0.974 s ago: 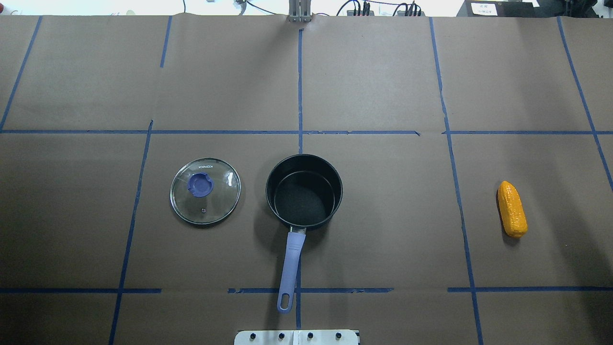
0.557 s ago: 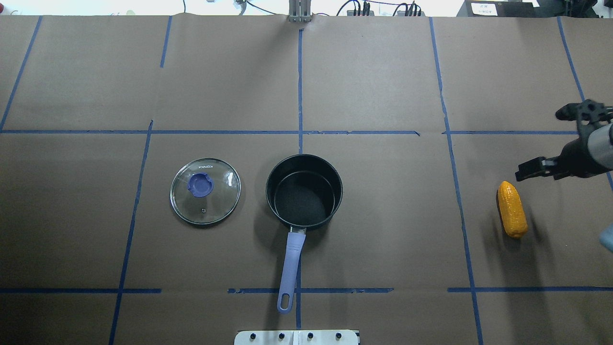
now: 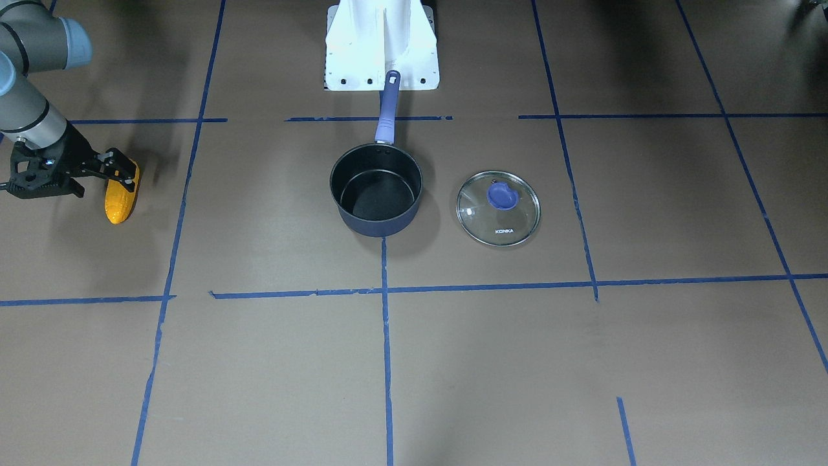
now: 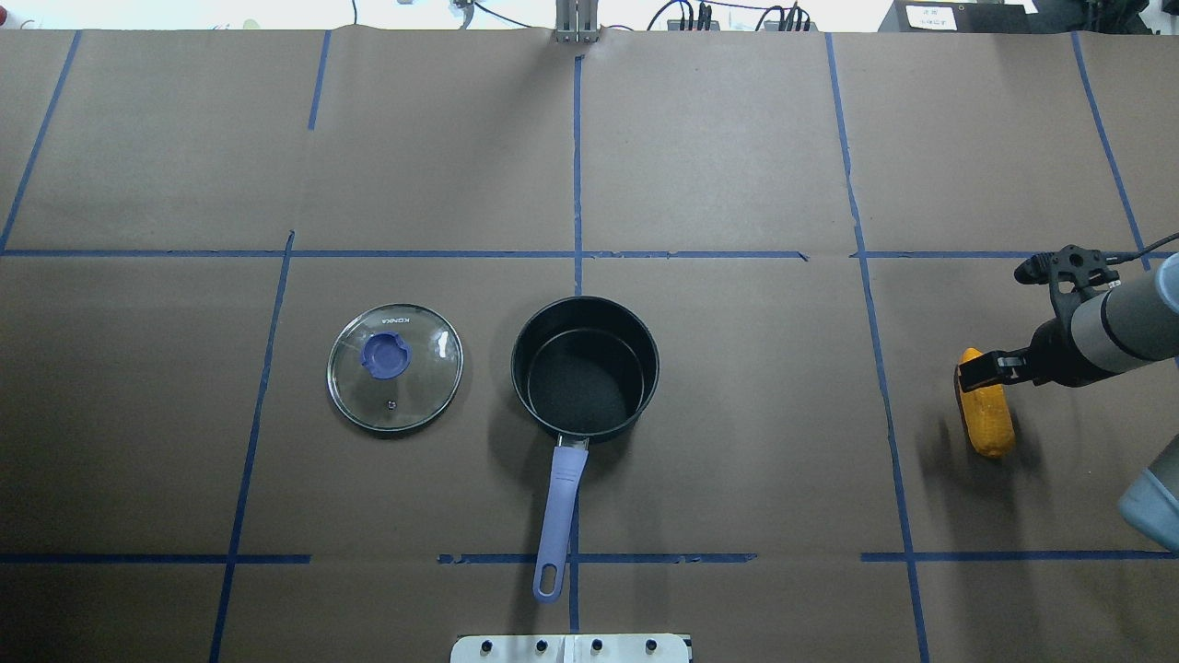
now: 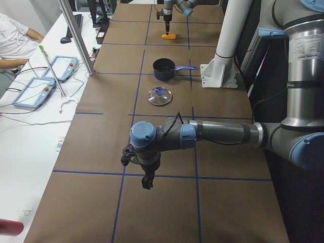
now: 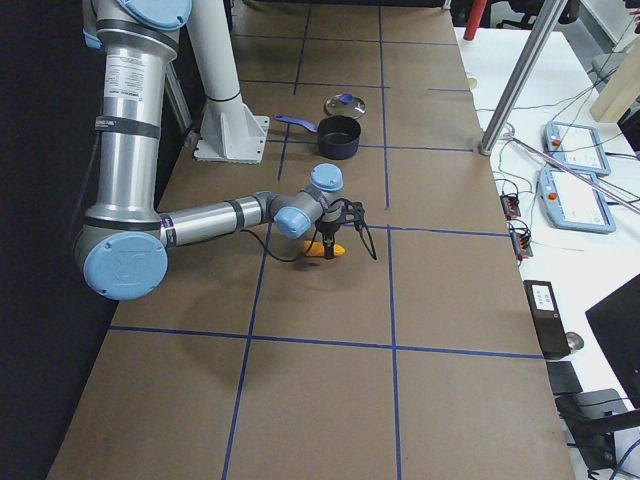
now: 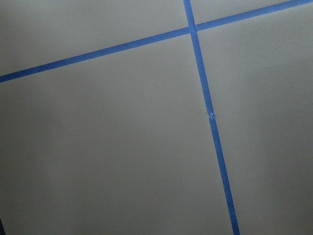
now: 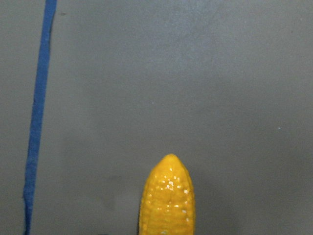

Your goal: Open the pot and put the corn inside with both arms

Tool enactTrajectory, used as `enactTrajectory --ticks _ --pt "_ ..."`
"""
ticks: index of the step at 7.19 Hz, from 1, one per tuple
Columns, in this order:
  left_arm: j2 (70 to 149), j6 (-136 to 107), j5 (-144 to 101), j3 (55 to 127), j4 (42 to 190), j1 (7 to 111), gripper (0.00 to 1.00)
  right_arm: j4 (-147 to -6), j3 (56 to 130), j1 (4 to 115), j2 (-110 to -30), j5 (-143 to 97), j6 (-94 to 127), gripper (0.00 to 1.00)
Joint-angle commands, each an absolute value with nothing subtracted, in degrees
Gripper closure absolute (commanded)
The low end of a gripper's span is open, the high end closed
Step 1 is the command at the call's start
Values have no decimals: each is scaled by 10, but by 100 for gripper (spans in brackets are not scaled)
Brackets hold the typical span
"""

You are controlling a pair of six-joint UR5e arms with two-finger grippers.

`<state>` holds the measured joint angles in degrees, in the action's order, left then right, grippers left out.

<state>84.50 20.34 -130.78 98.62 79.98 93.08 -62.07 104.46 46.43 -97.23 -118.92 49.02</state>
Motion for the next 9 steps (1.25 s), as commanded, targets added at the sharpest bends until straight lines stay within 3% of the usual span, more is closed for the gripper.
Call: enactTrajectory --ticks 1,2,4,5,6,8,9 --pt "845 204 -1308 986 800 931 0 -621 1028 448 -969 -1186 490 55" --pt "845 204 -1308 988 800 931 0 -621 1027 442 -966 -1186 491 66" --pt "845 204 -1308 988 800 931 0 -620 1028 438 -965 -1187 490 67" --pt "843 204 -1308 988 800 931 0 -620 1033 438 -965 -1187 490 86" --pt "843 204 -1308 988 800 931 0 -620 1049 439 -963 -1186 490 98" --pt "843 204 -1308 990 800 931 0 -634 1075 438 -904 -1190 498 100" --pt "843 204 -1308 990 799 931 0 -705 1079 437 -820 -1188 545 100"
